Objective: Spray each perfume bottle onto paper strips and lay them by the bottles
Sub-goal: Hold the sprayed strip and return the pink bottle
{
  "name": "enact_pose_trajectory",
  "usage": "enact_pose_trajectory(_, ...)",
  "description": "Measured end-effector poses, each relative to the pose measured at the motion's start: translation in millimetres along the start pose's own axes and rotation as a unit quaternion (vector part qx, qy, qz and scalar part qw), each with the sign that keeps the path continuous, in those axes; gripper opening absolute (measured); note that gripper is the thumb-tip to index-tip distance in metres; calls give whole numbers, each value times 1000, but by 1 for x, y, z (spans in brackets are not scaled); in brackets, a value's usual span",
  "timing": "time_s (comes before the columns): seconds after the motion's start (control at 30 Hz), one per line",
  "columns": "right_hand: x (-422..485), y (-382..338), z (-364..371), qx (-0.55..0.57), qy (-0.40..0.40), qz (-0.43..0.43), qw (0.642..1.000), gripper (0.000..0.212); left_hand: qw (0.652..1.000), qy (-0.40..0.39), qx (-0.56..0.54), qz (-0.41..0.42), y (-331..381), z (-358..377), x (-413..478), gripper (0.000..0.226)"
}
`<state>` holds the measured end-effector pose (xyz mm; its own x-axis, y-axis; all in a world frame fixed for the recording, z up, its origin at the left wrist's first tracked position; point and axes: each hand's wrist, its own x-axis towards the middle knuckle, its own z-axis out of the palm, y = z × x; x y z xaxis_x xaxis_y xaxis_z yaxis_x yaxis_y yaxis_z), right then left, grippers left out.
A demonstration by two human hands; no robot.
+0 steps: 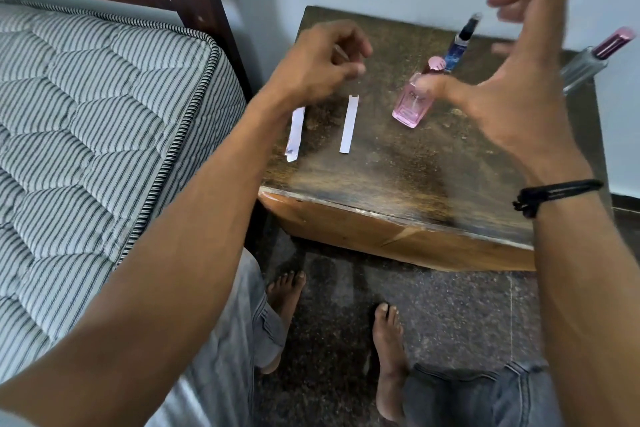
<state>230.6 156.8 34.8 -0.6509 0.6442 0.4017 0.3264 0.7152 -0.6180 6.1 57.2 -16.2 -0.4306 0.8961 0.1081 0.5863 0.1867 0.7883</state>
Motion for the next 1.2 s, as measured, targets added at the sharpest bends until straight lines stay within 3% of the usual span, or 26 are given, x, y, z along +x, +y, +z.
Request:
enact_pose_trajectory(0.1,-2,-21,1,2,164,-129,978,38,999,34,5,-25,-6,-9,1,16)
enact_pose_trajectory(0.17,-7,-31,15,34,162,-183,969,10,999,25,27,-26,-9,-9,2,13)
enact_pose_trajectory(0.2,-13,-34,24,35,136,-193,971,8,998,16,47,-25,-11,-9,2,12)
enact_pose_trajectory(0.33,-34,-35,59,-15,-9,-158,987,6,992,-28,120,-9,-16,-6,5,16)
enact_pose_trajectory(0.43,-38,-33,71,-79,-164,-62,981,7,988,-78,134,-10,-17,-7,5,17)
enact_pose_trajectory(0.5,-38,-30,74,-142,-219,19,965,12,986,-99,136,-11,-18,-7,3,17)
enact_pose_trajectory(0.67,-36,-24,77,-145,-234,136,952,26,984,-119,129,-11,-13,-5,1,16)
enact_pose_trajectory(1.0,-36,-27,76,-114,-242,182,946,24,981,-124,148,-17,-6,1,-1,7)
enact_pose_trajectory(1.2,-33,-26,72,-66,-262,217,938,20,995,-73,33,-66,1,-20,-1,6)
